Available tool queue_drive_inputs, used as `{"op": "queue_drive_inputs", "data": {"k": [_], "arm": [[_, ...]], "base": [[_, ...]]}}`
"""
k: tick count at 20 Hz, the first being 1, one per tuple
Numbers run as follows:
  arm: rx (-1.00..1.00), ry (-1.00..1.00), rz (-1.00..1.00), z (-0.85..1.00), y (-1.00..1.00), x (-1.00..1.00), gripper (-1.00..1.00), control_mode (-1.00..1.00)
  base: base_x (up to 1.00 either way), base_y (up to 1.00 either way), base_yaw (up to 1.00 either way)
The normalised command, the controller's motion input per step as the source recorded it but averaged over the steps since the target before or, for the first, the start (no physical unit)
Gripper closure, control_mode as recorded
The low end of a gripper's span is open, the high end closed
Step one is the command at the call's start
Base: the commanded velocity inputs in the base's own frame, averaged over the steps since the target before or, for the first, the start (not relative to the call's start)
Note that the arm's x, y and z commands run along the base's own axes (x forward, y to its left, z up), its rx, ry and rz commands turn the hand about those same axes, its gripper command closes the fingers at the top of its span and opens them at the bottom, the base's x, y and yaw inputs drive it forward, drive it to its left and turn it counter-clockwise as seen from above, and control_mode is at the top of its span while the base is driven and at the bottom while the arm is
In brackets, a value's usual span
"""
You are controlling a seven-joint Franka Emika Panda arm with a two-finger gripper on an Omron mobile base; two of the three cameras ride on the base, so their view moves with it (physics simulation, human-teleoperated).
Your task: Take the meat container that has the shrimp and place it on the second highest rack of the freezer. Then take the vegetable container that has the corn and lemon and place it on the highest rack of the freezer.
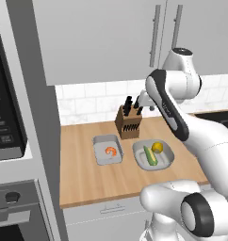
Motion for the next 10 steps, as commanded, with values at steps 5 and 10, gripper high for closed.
{"op": "queue_drive_inputs", "data": {"k": [5,10], "arm": [[0.01,0.00,-0.25,-0.22,0.00,-0.14,-1.00,-1.00],[0.05,0.00,-0.60,-0.44,0.00,-0.53,-1.00,-1.00]], "base": [[0.00,0.00,0.00],[0.00,0.00,0.00]]}}
